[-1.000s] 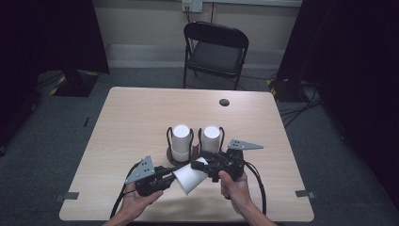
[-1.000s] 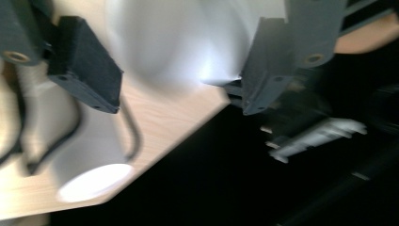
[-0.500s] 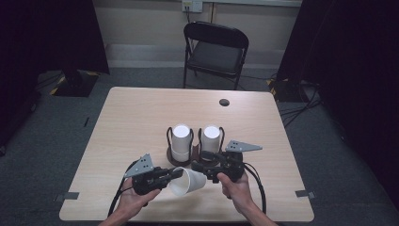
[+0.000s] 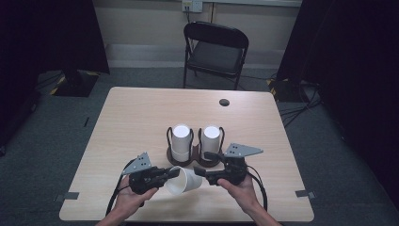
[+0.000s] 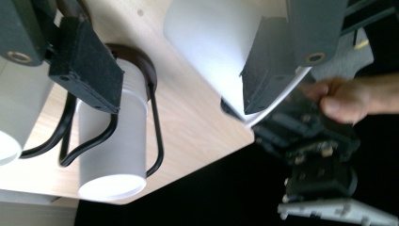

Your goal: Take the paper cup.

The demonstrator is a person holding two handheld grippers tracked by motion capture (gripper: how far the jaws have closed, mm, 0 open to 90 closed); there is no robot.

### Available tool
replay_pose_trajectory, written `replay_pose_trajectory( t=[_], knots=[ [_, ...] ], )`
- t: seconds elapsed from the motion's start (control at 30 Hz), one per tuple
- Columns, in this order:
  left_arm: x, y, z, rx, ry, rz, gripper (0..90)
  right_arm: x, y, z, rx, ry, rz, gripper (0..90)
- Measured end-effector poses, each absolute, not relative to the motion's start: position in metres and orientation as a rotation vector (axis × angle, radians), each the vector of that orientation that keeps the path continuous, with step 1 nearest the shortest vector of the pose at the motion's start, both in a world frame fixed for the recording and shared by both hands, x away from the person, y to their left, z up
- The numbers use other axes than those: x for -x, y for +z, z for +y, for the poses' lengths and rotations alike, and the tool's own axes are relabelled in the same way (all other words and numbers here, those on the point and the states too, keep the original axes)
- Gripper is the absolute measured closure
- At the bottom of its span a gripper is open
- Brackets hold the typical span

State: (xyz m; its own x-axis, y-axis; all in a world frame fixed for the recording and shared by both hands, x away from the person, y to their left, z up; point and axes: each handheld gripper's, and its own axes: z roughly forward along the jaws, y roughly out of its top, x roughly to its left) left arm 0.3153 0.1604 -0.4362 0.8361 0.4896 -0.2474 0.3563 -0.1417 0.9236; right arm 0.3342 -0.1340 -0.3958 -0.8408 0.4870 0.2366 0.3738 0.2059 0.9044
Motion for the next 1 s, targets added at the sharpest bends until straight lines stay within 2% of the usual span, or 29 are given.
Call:
replay_pose_trajectory(
  t=[0.2, 0.4, 1.0],
  knots=[
    [-0.317, -0.435, 0.165, -1.785, 0.103, 0.678, 85.7, -0.329, -0.399, -0.134, -0.786, 1.662, 2.382, 26.7],
    [-0.316, -0.434, 0.164, -1.804, 0.101, 0.688, 85.7, -0.321, -0.403, -0.131, -0.718, 1.609, 2.397, 19.5],
    [-0.318, -0.431, 0.165, -1.827, 0.035, 0.758, 85.7, -0.297, -0.417, -0.101, -0.446, 1.467, 2.521, 17.2]
  ],
)
